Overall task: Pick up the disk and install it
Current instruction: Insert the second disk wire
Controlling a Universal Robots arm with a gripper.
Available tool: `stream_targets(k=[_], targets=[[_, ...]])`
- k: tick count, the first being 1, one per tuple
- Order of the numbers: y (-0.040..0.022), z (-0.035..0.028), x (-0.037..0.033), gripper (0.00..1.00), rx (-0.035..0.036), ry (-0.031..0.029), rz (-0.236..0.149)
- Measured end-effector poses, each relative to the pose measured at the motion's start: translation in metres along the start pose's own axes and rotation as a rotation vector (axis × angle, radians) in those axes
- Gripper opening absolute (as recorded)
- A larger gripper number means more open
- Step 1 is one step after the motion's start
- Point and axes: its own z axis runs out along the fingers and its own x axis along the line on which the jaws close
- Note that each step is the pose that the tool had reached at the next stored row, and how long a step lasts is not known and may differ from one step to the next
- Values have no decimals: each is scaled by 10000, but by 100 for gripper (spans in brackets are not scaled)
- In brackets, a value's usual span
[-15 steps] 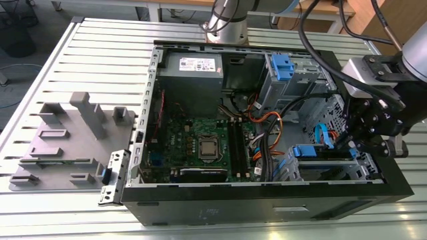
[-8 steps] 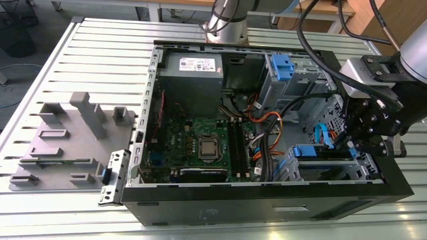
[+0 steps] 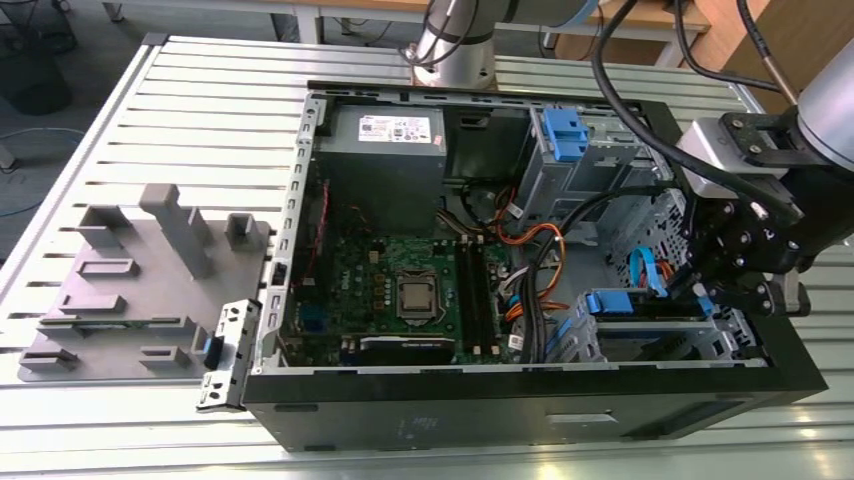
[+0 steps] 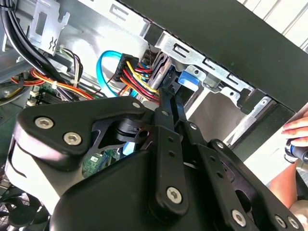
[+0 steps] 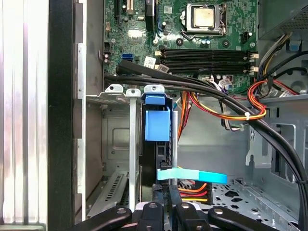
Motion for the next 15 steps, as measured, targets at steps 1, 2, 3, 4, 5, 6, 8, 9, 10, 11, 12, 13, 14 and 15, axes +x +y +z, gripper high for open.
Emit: stream_targets(k=[1,2,3,4,5,6,8,9,10,11,12,13,14,15], targets=[[0,6,0,16,0,-3,0],[0,12,0,16,0,-3,0],[0,15,0,16,0,-1,0],[0,15,0,16,0,0,0],[0,15,1,16,0,1,0],[0,15,1,16,0,1,0],[0,16,0,16,0,0,0],[0,20,0,16,0,-2,0],[0,28,1,16,0,-5,0],[0,34,1,16,0,-4,0],[0,34,1,16,0,-1,0],[0,34,1,16,0,0,0],[0,34,1,16,0,0,0],[0,34,1,16,0,1,0]])
